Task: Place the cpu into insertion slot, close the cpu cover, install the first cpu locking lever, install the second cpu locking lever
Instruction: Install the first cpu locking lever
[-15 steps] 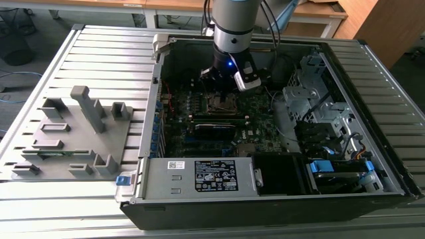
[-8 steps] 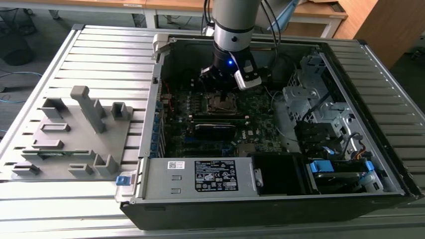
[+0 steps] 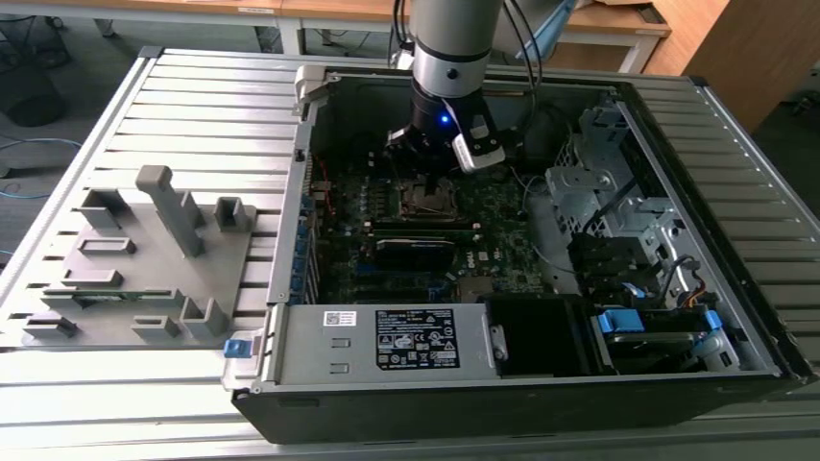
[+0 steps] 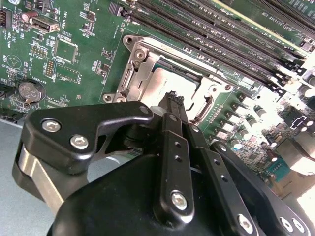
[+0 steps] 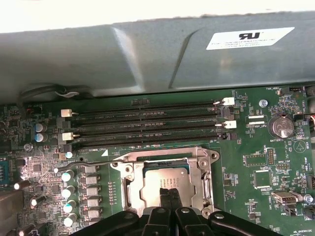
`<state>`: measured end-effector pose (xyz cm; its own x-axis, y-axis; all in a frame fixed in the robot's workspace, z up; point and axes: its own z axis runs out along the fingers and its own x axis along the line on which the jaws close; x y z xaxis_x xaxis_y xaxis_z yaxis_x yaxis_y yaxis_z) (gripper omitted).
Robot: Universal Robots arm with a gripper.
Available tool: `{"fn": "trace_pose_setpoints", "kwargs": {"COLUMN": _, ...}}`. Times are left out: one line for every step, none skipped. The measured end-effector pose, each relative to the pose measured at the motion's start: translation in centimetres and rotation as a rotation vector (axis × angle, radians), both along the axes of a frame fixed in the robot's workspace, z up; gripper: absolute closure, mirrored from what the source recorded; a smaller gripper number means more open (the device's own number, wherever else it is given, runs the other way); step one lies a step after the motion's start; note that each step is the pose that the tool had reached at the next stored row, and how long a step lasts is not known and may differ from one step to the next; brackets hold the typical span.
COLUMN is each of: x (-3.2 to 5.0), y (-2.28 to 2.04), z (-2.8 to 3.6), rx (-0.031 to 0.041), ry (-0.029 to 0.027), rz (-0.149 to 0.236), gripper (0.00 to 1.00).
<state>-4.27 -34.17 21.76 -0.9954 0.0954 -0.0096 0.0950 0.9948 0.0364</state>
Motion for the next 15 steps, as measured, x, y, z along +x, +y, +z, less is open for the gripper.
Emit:
{"fn": "trace_pose_setpoints", "kwargs": {"x": 0.00, "y": 0.00, "z": 0.01, "rx": -0.0001, "ry": 0.0000, "rz": 0.000, "gripper": 0.89}}
{"fn": "trace_pose_setpoints", "kwargs": {"x": 0.00, "y": 0.00, "z": 0.03, "rx": -0.0002, "ry": 0.0001, "rz": 0.000, "gripper": 0.89}}
{"fn": "trace_pose_setpoints", "kwargs": {"x": 0.00, "y": 0.00, "z": 0.05, "rx": -0.0003, "ry": 0.0002, "rz": 0.000, "gripper": 0.89}}
{"fn": "trace_pose_setpoints", "kwargs": {"x": 0.00, "y": 0.00, "z": 0.07, "rx": -0.0002, "ry": 0.0001, "rz": 0.000, "gripper": 0.89}}
{"fn": "trace_pose_setpoints", "kwargs": {"x": 0.00, "y": 0.00, "z": 0.09, "rx": -0.0001, "ry": 0.0001, "rz": 0.000, "gripper": 0.89}}
{"fn": "trace_pose_setpoints", "kwargs": {"x": 0.00, "y": 0.00, "z": 0.11, "rx": -0.0001, "ry": 0.0001, "rz": 0.000, "gripper": 0.89}}
{"fn": "trace_pose_setpoints", "kwargs": {"x": 0.00, "y": 0.00, "z": 0.12, "rx": 0.0000, "ry": 0.0000, "rz": 0.000, "gripper": 0.89}}
{"fn": "trace_pose_setpoints", "kwargs": {"x": 0.00, "y": 0.00, "z": 0.17, "rx": -0.0001, "ry": 0.0001, "rz": 0.000, "gripper": 0.89}}
{"fn": "trace_pose_setpoints", "kwargs": {"x": 0.00, "y": 0.00, "z": 0.21, "rx": -0.0001, "ry": 0.0001, "rz": 0.000, "gripper": 0.89}}
{"fn": "trace_pose_setpoints", "kwargs": {"x": 0.00, "y": 0.00, "z": 0.22, "rx": -0.0002, "ry": 0.0001, "rz": 0.000, "gripper": 0.89}}
{"fn": "trace_pose_setpoints", "kwargs": {"x": 0.00, "y": 0.00, "z": 0.24, "rx": -0.0002, "ry": 0.0001, "rz": 0.000, "gripper": 0.89}}
{"fn": "trace_pose_setpoints", "kwargs": {"x": 0.00, "y": 0.00, "z": 0.27, "rx": -0.0003, "ry": 0.0002, "rz": 0.000, "gripper": 0.89}}
{"fn": "trace_pose_setpoints", "kwargs": {"x": 0.00, "y": 0.00, "z": 0.29, "rx": -0.0002, "ry": 0.0001, "rz": 0.000, "gripper": 0.89}}
{"fn": "trace_pose_setpoints", "kwargs": {"x": 0.00, "y": 0.00, "z": 0.31, "rx": -0.0001, "ry": 0.0001, "rz": 0.000, "gripper": 0.89}}
{"fn": "trace_pose_setpoints", "kwargs": {"x": 0.00, "y": 0.00, "z": 0.31, "rx": 0.0000, "ry": 0.0000, "rz": 0.000, "gripper": 0.89}}
